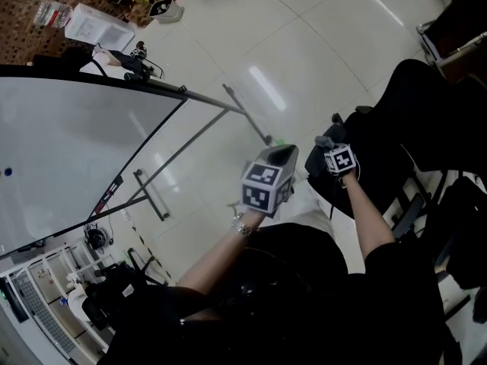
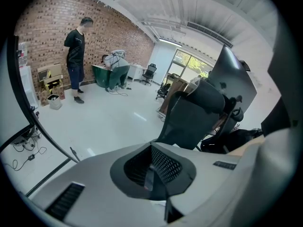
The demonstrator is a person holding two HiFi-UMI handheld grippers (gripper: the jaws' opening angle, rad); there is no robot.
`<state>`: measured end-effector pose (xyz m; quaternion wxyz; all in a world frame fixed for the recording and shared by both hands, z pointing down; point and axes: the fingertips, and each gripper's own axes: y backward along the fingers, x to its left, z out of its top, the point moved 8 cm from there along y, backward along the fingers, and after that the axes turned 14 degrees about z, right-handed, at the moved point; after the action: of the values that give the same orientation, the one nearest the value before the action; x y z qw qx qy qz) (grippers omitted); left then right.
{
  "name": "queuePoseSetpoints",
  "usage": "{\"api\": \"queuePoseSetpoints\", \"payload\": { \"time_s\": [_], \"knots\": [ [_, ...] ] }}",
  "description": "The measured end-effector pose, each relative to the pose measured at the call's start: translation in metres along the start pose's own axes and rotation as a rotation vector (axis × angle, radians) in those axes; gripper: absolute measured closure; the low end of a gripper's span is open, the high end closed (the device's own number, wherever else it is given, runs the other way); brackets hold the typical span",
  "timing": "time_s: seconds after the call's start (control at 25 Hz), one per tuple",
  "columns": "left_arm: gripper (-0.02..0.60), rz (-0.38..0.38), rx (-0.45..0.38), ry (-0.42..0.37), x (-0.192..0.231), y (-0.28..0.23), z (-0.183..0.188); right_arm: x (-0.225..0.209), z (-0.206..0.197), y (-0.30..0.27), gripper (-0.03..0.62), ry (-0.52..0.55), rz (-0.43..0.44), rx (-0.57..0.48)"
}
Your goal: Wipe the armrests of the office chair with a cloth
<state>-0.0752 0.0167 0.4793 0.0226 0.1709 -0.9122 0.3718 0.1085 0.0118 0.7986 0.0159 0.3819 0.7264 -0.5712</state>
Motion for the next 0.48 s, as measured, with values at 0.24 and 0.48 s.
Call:
{"api": "queuePoseSetpoints", "payload": {
  "time_s": [0.24,0.48],
  "knots": [
    [0.581,0.021,0.001,0.002,0.007,0.005,-0.005,-0.054,0.034,0.012,0.560,-0.079,-0.104,0.010],
    [0.581,0.058,0.004,0.009,0.015,0.007,-0.008,-0.031,0.024,-0.021,0.559,-0.090,-0.090,0.047]
  ]
}}
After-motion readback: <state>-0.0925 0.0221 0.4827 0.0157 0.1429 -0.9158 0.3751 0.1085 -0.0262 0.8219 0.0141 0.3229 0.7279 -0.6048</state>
